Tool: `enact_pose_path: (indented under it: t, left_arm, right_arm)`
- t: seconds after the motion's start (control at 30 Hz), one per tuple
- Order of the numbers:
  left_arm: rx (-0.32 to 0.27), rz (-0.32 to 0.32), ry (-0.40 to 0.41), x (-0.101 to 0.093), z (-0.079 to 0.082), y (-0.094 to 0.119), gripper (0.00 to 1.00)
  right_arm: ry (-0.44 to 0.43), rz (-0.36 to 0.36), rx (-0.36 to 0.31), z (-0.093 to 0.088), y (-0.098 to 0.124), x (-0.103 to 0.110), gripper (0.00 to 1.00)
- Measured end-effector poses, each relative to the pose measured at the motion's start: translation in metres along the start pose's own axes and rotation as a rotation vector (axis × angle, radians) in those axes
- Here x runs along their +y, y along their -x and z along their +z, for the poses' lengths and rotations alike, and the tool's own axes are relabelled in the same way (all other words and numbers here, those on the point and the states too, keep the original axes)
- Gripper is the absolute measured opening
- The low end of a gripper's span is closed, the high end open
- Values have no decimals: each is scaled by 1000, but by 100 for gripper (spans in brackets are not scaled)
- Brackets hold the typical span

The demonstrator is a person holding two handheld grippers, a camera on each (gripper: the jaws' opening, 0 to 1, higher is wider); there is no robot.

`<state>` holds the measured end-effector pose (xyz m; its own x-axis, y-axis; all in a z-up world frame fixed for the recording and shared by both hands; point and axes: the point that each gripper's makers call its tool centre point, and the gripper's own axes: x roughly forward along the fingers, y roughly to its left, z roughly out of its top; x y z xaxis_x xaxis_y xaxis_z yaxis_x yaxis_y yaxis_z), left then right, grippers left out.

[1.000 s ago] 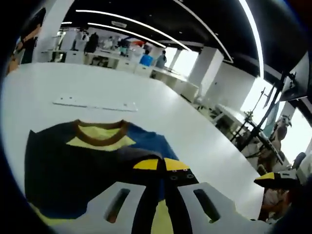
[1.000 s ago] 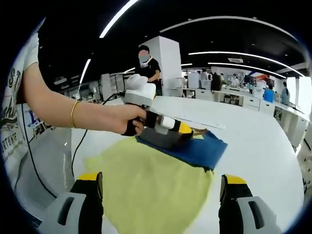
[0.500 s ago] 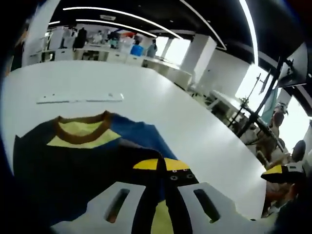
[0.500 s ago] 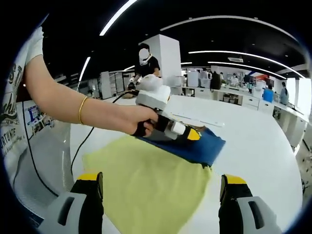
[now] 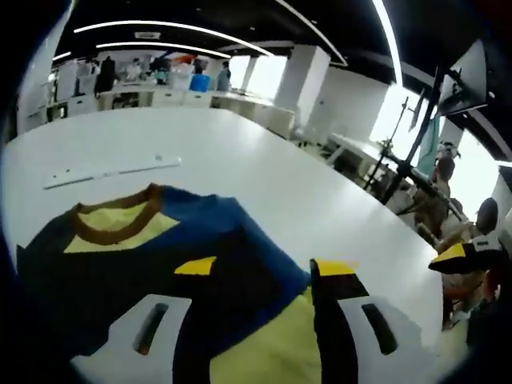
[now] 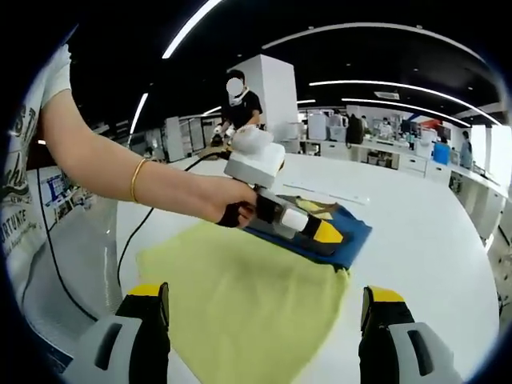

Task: Fold the garment on the visible template until the final outline fits inside the template.

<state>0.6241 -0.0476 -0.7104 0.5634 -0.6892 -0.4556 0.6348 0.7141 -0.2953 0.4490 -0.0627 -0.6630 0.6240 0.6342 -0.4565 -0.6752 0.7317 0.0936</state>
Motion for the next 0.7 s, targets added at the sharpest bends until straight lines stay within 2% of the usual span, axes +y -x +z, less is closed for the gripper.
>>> enact_pose_path:
  t: [0.07,0.17,0.37,0.57,0.7]
  left_arm:
    - [-16,-9,-6,0,1,5,61]
    - [-18,15,-20,6,0,15,72]
    - [-52,-3,-68,10,5,39,85]
    - [-87,-33,-116,6,10,65,97]
    - [-83,-54,-151,1,7,79,99]
  right_arm:
    - [4,6,4,0,0,1,99]
    - [7,14,6,0,0,3,99]
    - [26,54,15,1,-4,10,99]
    - [62,87,42,0,-7,17,99]
    - [83,110,56,0,-8,22,99]
